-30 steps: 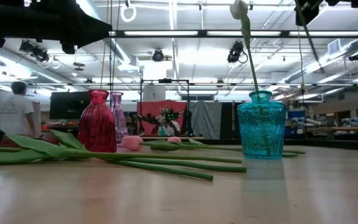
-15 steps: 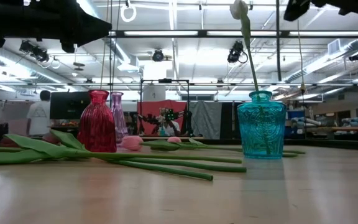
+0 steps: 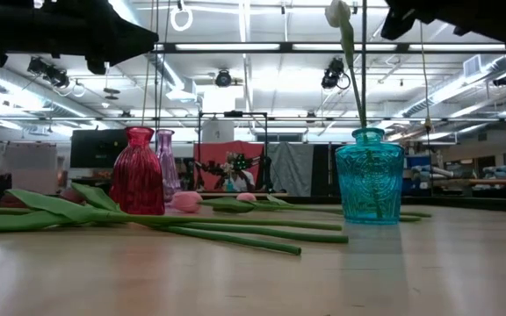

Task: Sort flowers into vase by color
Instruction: Put the white tulip into the blue vase

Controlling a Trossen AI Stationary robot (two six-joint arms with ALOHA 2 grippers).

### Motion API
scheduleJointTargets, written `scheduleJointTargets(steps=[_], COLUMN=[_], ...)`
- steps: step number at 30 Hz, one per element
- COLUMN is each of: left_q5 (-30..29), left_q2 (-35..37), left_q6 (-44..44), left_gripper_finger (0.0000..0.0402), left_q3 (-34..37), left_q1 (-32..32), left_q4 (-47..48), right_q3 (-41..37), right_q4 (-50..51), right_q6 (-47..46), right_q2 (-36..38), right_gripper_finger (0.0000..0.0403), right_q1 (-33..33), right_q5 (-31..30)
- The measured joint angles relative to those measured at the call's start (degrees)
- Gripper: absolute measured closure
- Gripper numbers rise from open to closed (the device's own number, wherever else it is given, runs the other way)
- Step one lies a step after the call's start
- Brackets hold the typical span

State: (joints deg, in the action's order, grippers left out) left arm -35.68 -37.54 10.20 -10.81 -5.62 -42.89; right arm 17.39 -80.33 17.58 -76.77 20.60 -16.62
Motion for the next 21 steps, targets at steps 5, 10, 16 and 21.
scheduleJointTargets(steps=[5, 10, 16, 21], left_q5=[0.0, 0.0, 0.0, 0.1], left_q2=[0.0, 0.0, 0.0, 0.0], left_q6=[0.0, 0.0, 0.0, 0.0], left_gripper_finger=[0.0229, 0.0229, 0.0229, 0.0229], left_q3=[0.0, 0.0, 0.0, 0.0], left_q1=[0.0, 0.0, 0.0, 0.0], left_q4=[0.0, 0.2, 0.2, 0.2], right_q3=[-0.1, -1.4, -3.4, -4.0], right_q4=[-0.6, 1.9, 4.0, 6.9], right_q6=[-0.4, -3.1, -7.2, -9.9], right_q2=[-3.0, -3.8, -3.7, -3.6], right_gripper_finger=[0.0396, 0.0388, 0.0352, 0.0298], right_q1=[-0.2, -0.2, -0.1, -0.1], right_q5=[-2.4, -6.9, -9.4, -9.4])
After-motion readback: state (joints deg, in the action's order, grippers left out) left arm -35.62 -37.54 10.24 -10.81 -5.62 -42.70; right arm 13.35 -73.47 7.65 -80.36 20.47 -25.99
